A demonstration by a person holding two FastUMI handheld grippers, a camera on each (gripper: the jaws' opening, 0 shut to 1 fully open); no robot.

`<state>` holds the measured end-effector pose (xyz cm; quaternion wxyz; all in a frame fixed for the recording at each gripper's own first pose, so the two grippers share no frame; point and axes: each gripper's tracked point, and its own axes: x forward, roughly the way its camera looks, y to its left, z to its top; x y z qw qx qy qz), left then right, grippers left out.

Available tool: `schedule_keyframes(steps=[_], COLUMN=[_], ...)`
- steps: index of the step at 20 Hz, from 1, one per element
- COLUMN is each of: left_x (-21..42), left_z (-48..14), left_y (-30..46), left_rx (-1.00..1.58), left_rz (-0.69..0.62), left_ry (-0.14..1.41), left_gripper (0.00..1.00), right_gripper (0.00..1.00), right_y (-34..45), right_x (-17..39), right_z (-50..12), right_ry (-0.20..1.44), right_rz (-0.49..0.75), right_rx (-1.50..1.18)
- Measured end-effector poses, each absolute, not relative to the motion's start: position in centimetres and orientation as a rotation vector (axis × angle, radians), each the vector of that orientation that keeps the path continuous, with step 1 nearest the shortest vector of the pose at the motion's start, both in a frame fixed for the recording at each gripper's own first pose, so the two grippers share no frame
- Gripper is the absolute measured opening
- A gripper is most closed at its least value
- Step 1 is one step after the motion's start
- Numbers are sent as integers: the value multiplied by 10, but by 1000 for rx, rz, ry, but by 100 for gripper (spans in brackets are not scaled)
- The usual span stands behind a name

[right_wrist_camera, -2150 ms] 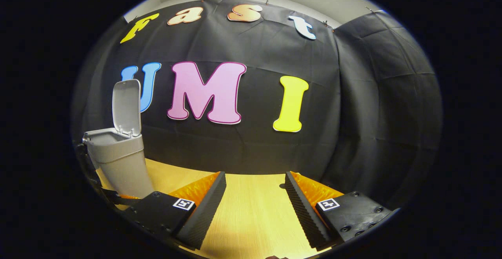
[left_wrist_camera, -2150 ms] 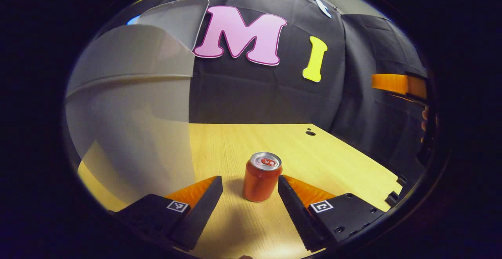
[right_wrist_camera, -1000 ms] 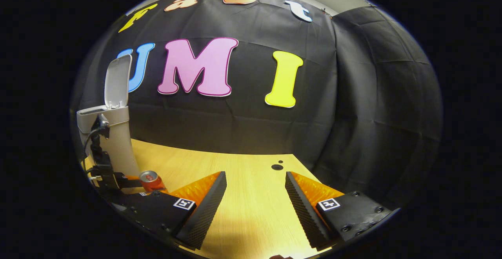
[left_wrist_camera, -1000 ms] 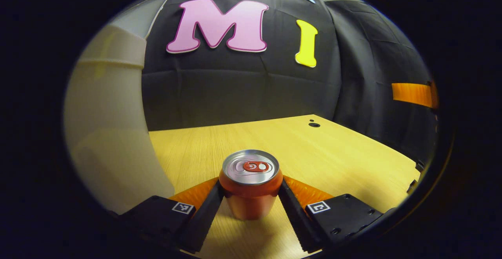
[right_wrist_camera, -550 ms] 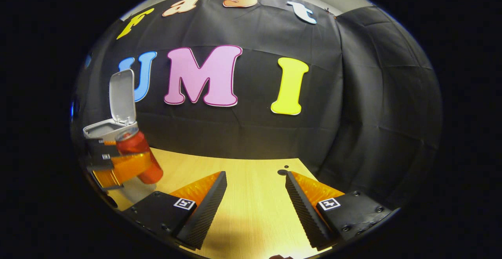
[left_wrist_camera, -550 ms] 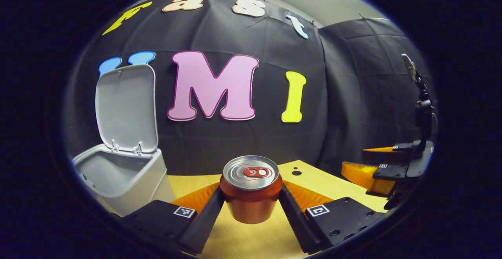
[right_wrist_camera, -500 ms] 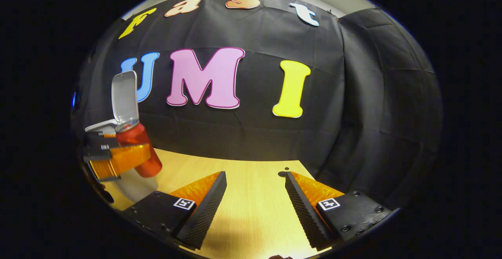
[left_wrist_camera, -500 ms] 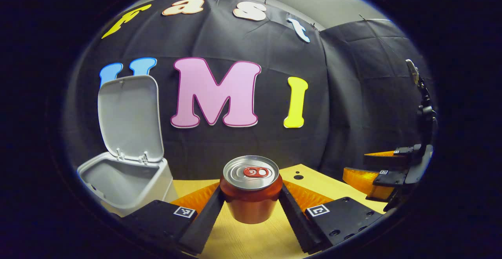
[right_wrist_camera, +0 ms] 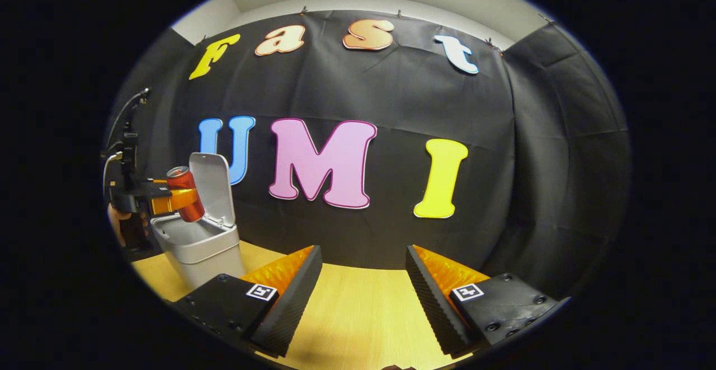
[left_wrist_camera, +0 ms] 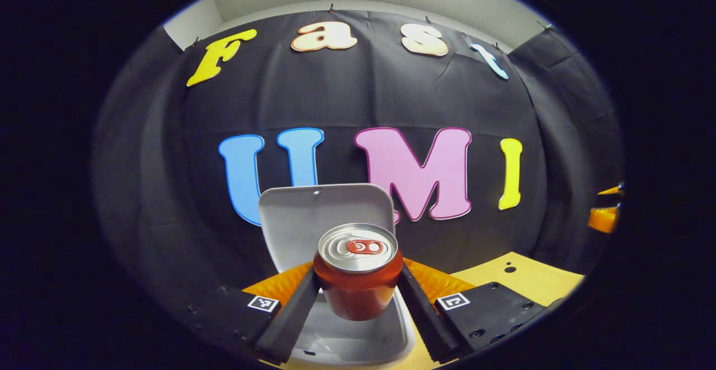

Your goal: Press the lid of the desktop garbage bin to open it, pick up the crumpled paper on the desktop and throw it into the bin, then pick up the pop can on the desktop and drop it into the bin, and finally close the garbage bin lid.

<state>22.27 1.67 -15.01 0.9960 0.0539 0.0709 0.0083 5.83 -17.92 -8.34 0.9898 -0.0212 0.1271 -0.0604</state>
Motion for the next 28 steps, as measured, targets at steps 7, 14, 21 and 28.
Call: schedule_keyframes(steps=[7, 14, 21, 28], left_x=[224, 230, 283, 355], left_z=[-167, -162, -47, -45], left_y=[54, 70, 88, 61], left_rx=[11, 29, 47, 90], left_rz=[20, 85, 94, -33], left_ry=[185, 189, -6, 60], left_gripper=[87, 94, 93, 93], right_gripper=[97, 97, 97, 97], right_y=[-165, -167, -157, -152], right_x=[49, 48, 89, 120], right_z=[-65, -67, -41, -37], right_ry=[242, 243, 206, 208], right_rz=[-92, -85, -32, -8], right_rx=[-20, -17, 23, 18])
